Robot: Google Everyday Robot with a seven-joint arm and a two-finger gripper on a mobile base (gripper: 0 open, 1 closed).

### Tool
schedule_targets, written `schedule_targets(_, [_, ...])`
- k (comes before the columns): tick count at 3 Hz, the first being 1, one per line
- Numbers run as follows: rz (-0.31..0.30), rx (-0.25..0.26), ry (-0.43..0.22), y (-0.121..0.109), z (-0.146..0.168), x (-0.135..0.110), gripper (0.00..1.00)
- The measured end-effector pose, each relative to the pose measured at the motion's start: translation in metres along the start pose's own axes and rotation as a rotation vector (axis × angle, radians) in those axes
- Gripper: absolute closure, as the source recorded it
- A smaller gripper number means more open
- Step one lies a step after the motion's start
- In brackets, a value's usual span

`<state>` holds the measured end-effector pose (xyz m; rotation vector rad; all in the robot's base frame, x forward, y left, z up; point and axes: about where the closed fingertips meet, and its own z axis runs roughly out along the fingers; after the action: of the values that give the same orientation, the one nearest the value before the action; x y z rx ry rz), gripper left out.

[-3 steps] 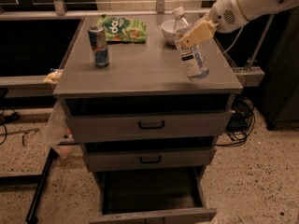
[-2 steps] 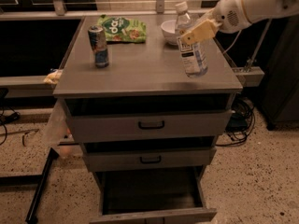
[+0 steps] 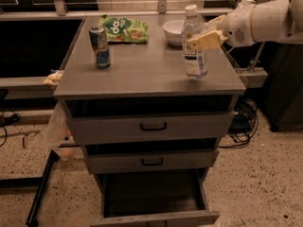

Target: Pick blue plastic bottle from bottom drawer and place on counter

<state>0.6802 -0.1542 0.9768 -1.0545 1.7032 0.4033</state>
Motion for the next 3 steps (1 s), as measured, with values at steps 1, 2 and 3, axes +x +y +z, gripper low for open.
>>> schedule_targets(1, [-0.012,0.027,-0.061,-0.0056,-0.0012,0.0101,1.00])
schedule_targets(2, [-0.009,0.048,-0.100,-0.0104,-0.0009,0.0156,1.00])
schedule_targets(3, [0.018,0.069,-0.125,-0.0150,-0.0013,0.0196,1.00])
